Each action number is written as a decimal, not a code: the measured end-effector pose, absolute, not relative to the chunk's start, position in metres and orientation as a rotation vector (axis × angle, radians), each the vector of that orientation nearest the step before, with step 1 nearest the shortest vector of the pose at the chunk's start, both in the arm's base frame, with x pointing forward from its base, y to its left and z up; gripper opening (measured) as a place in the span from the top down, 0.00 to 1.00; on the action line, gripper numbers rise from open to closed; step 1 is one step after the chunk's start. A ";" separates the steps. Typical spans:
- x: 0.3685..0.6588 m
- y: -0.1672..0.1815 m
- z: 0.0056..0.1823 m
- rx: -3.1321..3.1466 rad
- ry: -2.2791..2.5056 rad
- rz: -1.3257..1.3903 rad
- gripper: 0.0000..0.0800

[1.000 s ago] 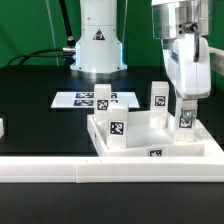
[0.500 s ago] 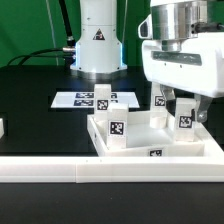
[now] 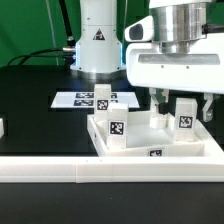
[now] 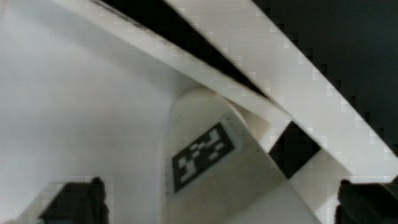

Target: Assemble square table

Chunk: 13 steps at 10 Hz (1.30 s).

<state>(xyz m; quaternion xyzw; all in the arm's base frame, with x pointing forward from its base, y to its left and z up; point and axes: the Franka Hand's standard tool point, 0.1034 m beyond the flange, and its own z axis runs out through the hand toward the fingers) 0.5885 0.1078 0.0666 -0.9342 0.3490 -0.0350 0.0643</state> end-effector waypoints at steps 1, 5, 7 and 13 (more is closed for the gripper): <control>0.589 0.104 0.067 -2.858 0.955 -0.114 0.19; 0.590 0.100 0.066 -2.968 0.644 -0.138 0.19; 0.586 0.116 0.066 -3.016 0.594 -0.133 0.19; 0.584 0.128 0.067 -3.044 0.574 -0.131 0.31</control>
Offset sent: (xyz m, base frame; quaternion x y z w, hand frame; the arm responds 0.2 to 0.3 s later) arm 0.0049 0.0019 0.0020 -0.0017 -0.0145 -0.2064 0.9784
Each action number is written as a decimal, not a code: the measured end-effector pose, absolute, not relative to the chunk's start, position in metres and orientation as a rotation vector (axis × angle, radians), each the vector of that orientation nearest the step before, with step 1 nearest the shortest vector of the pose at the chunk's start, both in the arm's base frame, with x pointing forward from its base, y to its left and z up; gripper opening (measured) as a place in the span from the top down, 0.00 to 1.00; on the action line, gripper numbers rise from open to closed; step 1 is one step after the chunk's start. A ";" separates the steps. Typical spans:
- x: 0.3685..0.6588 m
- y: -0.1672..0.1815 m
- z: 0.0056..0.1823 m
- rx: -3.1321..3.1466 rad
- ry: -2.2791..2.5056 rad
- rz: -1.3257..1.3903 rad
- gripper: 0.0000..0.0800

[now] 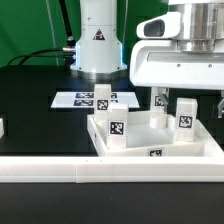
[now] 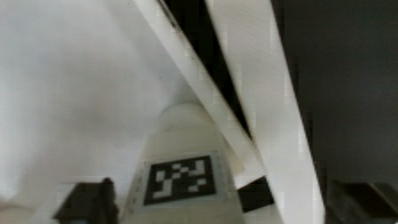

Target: Assemble square table

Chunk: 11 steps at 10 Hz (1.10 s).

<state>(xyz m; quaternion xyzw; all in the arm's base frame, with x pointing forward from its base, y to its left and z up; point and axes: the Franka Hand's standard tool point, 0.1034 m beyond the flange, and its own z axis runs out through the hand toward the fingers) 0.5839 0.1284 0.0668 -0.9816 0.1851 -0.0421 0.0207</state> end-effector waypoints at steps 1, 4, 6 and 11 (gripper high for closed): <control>0.584 0.128 0.067 -3.044 0.574 -0.131 0.51; 0.584 0.127 0.067 -3.044 0.576 -0.130 0.64; 0.584 0.127 0.067 -3.036 0.610 -0.130 0.64; 0.586 0.126 0.067 -2.800 1.206 -0.127 0.64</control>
Offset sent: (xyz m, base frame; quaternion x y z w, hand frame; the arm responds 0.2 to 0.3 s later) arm 0.0000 0.0000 0.0000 0.0000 0.0000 0.0000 1.0000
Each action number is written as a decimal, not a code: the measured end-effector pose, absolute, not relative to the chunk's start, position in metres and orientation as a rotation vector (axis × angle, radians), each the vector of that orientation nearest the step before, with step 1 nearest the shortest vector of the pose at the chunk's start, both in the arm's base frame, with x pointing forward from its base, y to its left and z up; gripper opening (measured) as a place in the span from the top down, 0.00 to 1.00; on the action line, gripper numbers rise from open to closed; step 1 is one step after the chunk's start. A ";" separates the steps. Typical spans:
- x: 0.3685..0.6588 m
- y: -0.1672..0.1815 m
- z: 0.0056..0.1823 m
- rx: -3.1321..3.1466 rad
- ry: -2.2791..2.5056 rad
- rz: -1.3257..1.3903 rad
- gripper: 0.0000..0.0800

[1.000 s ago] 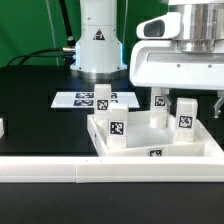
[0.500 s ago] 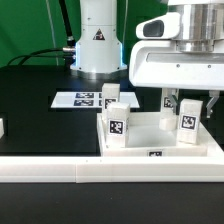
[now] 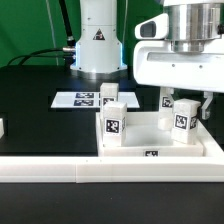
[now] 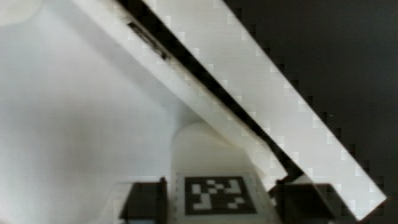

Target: Assemble square table

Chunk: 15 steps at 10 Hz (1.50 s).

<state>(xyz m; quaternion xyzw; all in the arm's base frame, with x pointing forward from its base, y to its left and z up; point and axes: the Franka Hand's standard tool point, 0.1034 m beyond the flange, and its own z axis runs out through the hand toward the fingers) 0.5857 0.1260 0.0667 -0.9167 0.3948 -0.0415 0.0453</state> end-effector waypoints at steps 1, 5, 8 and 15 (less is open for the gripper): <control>0.586 0.128 0.067 -2.710 1.361 -0.122 0.64; 0.585 0.136 0.066 -2.416 1.788 -0.108 0.64; 0.586 0.135 0.067 -2.102 2.114 -0.054 0.64; 0.587 0.123 0.063 -2.480 1.664 -0.092 0.20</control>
Offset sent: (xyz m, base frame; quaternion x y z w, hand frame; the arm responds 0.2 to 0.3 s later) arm -0.0028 0.0030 -0.0016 0.0083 0.0246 0.2533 0.9670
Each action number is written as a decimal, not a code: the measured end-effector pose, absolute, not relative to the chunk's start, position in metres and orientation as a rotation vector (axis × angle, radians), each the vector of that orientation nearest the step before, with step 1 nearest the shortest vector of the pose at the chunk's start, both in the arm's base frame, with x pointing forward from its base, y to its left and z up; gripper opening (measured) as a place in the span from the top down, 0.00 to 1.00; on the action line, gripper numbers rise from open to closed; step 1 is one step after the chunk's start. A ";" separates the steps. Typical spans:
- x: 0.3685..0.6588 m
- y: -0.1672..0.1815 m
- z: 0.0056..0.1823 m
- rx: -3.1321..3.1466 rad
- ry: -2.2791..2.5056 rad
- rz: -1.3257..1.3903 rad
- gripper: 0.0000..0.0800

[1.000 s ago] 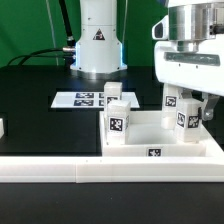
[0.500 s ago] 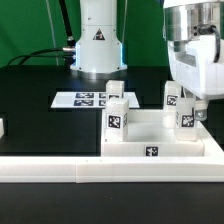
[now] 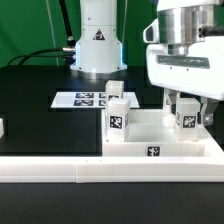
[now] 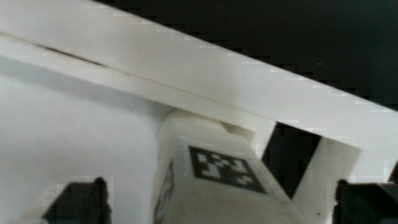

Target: Assemble square table

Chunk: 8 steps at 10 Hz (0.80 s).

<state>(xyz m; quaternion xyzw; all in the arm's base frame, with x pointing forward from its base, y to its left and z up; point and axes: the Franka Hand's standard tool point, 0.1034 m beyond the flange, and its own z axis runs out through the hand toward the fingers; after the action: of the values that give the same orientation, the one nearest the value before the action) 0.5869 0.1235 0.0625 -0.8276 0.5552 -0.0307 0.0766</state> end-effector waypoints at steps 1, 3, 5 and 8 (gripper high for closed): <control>0.587 0.123 0.062 -2.553 1.555 -0.102 0.20; 0.587 0.123 0.062 -2.666 1.373 -0.117 0.19; 0.585 0.125 0.062 -2.837 1.064 -0.126 0.19; 0.586 0.124 0.064 -2.994 0.672 -0.121 0.19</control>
Offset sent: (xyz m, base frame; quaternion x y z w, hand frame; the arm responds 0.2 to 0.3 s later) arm -0.0013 0.0026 0.0016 -0.0305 -0.0038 -0.2910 0.9562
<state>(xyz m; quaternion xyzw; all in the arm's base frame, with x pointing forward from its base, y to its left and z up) 0.5863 0.1237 0.0639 -0.9743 0.2188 -0.0395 0.0354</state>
